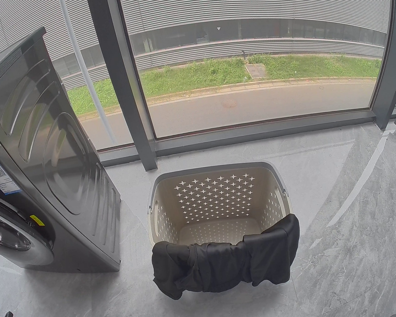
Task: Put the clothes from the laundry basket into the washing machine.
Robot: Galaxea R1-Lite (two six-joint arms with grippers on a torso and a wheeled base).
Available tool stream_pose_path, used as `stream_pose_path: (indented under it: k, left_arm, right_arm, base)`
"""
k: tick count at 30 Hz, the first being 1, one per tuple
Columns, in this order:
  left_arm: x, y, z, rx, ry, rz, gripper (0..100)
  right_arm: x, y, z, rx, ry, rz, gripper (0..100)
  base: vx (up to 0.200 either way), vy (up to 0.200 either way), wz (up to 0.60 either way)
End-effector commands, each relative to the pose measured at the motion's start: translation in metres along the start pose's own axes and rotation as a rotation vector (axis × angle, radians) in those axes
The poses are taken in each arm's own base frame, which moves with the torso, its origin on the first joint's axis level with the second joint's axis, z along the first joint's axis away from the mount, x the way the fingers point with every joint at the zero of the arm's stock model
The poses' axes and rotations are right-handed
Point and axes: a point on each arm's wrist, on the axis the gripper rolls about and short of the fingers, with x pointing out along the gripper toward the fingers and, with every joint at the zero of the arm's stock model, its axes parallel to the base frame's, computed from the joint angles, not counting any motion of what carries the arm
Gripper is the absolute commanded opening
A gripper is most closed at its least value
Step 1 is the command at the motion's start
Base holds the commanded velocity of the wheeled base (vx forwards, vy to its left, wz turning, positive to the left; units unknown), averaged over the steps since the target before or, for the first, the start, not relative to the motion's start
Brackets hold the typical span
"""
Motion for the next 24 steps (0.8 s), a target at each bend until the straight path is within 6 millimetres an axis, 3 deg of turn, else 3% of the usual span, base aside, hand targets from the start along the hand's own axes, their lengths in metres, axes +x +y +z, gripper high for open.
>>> stream_pose_path:
  k: [1, 24]
  left_arm:
    - [0.0000, 0.0000, -0.0052, -0.003, 0.001, -0.002, 100]
    - [0.0000, 0.0000, -0.0052, -0.003, 0.001, -0.004, 100]
  right_arm:
    - [0.0009, 0.0000, -0.0032, 0.000, 0.012, 0.001, 100]
    - [0.0010, 0.0000, -0.0032, 0.000, 0.013, 0.001, 100]
  base:
    - [0.000, 0.200, 0.00]
    - [0.000, 0.200, 0.00]
